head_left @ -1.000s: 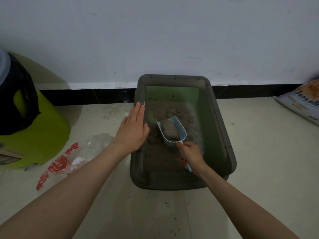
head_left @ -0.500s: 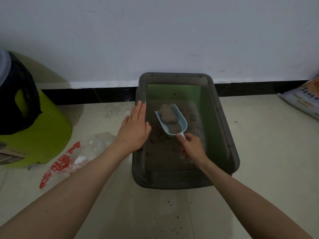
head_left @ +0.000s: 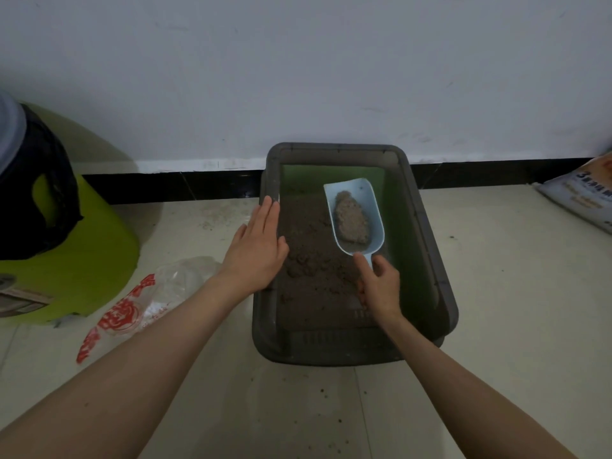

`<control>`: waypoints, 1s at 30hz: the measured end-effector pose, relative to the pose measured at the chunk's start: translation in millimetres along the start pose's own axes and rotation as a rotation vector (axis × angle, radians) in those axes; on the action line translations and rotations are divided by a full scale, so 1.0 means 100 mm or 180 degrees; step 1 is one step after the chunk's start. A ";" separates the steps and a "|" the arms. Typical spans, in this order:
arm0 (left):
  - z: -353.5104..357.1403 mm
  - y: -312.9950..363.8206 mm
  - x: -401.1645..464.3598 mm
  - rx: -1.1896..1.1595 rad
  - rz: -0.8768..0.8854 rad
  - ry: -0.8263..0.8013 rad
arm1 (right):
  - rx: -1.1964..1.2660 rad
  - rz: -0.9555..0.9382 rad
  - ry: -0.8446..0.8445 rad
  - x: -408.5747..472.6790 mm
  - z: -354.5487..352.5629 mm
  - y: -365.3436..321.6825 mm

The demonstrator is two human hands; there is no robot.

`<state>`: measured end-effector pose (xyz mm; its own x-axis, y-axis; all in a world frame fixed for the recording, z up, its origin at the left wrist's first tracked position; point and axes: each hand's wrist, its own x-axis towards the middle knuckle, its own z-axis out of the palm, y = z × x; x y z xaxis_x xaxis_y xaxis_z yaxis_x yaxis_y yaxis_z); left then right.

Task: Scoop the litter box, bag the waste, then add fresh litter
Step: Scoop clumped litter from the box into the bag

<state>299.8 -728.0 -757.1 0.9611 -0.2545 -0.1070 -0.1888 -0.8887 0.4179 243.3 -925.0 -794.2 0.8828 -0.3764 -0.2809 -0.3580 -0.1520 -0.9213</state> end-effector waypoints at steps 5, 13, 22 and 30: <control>-0.12 -0.02 -0.03 0.0225 0.0072 -0.0243 | -0.0276 -0.0103 -0.0185 -0.10 -0.12 -0.06; -0.49 -0.13 -0.16 0.0533 0.0305 -0.0789 | -0.0312 -0.0385 -0.0238 -0.37 -0.14 -0.67; -1.03 -1.28 -0.81 -0.0002 -0.0516 -0.0427 | 0.0228 -0.0301 -0.1053 -0.95 0.62 -1.21; -0.19 -2.28 -1.56 -0.0602 -0.2232 -0.0376 | -0.0416 -0.0322 -0.1725 -1.39 1.43 -0.64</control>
<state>197.0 -478.2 -818.4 0.8131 0.3007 -0.4984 0.5107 -0.7795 0.3628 186.7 -732.2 -734.1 0.9323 0.1637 -0.3227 -0.2677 -0.2878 -0.9195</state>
